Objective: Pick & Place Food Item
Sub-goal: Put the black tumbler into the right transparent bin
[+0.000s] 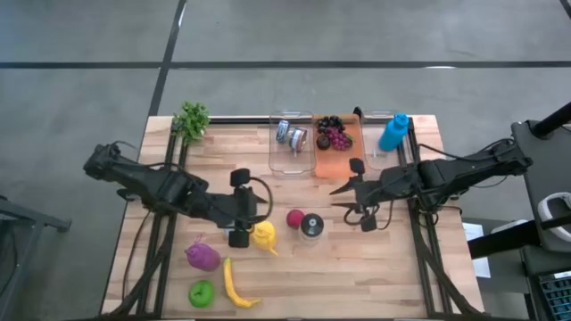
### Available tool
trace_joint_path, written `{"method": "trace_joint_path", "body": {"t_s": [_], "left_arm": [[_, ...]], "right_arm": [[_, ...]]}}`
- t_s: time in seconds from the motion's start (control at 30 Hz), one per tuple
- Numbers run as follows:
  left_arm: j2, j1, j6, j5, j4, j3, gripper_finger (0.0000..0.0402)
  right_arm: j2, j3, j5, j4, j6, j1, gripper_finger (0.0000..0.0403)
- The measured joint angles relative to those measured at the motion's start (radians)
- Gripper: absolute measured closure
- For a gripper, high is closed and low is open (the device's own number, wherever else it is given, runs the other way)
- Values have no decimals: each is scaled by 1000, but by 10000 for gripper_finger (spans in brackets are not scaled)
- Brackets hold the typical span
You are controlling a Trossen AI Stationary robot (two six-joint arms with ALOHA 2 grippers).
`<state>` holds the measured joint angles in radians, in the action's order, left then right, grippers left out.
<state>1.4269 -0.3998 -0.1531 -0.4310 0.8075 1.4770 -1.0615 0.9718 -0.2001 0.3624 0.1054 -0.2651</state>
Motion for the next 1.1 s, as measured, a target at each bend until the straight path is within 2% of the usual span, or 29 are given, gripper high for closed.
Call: {"method": "trace_joint_path", "body": {"t_s": [0.2,0.37,0.67,1.1], "left_arm": [[-98,-19,-31,-16,-112,-160,237],[-139,-22,-31,-19,-172,-233,237],[-148,-22,-27,-22,-187,-239,238],[-148,-23,-26,-22,-192,-239,239]], "right_arm": [[-108,73,25,1,0,-16,245],[-190,129,89,0,7,-28,232],[-303,216,251,10,4,-39,219],[-352,226,253,21,52,-32,228]]}}
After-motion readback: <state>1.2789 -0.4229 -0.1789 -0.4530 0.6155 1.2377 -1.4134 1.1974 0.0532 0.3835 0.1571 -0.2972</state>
